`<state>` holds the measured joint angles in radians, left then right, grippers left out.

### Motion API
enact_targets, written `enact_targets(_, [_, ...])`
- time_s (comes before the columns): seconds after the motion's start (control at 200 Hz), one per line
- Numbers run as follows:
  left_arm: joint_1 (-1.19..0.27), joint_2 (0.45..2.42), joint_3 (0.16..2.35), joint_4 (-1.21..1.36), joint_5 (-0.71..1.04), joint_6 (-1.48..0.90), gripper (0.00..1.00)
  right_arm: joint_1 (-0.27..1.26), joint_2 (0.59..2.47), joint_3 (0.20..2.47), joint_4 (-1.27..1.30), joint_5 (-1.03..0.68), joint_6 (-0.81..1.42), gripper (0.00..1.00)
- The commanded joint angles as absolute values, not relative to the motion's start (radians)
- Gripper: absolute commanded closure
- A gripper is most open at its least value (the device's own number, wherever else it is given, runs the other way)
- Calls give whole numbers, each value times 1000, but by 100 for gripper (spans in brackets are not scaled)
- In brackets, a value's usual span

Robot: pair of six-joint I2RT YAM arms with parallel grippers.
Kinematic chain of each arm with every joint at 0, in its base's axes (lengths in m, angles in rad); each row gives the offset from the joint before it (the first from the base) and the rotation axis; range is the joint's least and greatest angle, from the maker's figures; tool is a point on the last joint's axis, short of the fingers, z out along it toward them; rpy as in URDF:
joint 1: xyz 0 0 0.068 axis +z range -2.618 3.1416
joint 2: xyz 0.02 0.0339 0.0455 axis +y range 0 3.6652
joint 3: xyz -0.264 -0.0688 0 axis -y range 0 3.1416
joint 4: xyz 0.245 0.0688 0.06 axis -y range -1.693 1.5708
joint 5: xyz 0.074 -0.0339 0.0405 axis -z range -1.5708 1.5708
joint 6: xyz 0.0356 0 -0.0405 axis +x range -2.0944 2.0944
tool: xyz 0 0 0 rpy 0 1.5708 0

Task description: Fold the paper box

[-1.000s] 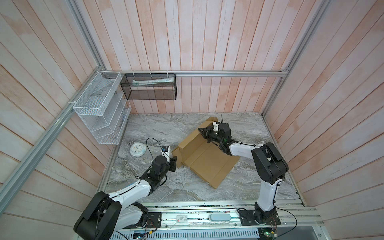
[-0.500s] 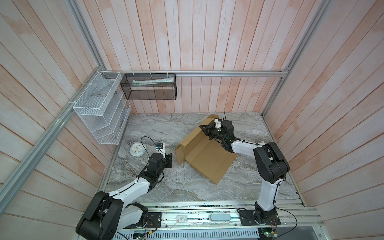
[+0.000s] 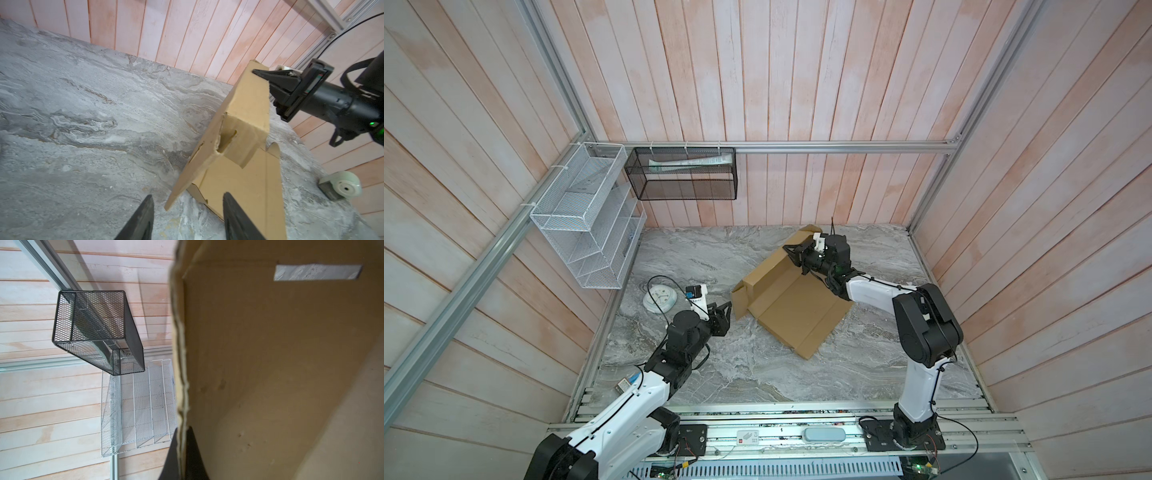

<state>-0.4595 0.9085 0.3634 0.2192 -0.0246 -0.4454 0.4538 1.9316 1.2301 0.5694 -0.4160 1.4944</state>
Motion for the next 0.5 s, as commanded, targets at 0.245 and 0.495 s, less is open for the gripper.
enact_targets(0.245, [-611,1028,453,97,-263,-497,39,504,1957,1329,494,-259,1531,100])
enact_targets(0.495, [-635,1210,517,205,-401,-506,37,520,1970,1378,424,-209,1545,100])
